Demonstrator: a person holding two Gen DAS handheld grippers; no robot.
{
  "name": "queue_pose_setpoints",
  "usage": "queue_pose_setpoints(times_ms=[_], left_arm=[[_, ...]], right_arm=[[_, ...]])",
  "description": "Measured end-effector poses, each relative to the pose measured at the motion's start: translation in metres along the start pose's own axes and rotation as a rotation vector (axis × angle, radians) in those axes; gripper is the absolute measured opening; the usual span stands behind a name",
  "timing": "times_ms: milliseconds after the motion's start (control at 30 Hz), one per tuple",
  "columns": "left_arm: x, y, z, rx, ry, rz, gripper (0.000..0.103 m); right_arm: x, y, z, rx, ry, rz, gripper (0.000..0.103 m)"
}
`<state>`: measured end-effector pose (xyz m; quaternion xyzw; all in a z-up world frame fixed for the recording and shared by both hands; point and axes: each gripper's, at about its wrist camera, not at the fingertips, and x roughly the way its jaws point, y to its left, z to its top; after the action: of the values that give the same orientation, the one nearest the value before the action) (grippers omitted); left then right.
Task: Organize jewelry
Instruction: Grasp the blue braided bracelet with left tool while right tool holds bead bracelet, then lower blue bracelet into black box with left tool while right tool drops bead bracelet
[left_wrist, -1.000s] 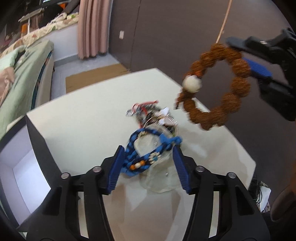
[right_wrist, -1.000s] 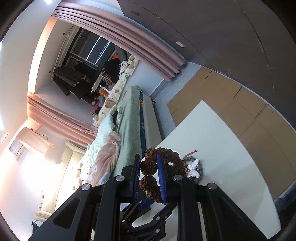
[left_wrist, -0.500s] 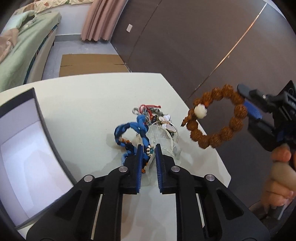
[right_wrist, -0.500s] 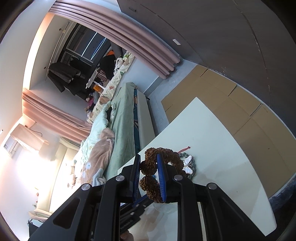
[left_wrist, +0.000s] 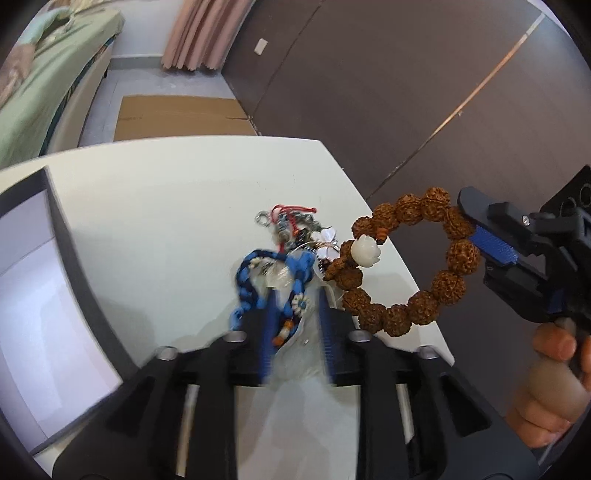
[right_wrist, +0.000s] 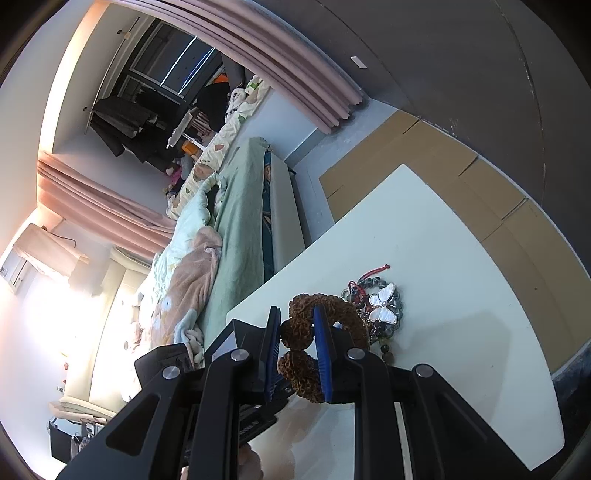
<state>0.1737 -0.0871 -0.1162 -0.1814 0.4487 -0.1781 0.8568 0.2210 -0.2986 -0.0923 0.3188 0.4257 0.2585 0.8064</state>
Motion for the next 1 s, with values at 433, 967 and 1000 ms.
queue_pose_setpoints(times_ms=[433, 967, 1000], left_arm=[[0.010, -0.022, 0.006, 0.117, 0.009, 0.165, 0.010], [-0.064, -0.016, 0.034, 0.069, -0.092, 0.185, 0.007], [-0.070, -0.016, 0.034, 0.067, -0.103, 0.187, 0.007]], right_arm=[[-0.021, -0.017, 0.012, 0.061, -0.057, -0.011, 0.018], [-0.025, -0.006, 0.012, 0.052, -0.057, 0.058, 0.018], [-0.024, -0.004, 0.012, 0.049, -0.055, 0.063, 0.018]])
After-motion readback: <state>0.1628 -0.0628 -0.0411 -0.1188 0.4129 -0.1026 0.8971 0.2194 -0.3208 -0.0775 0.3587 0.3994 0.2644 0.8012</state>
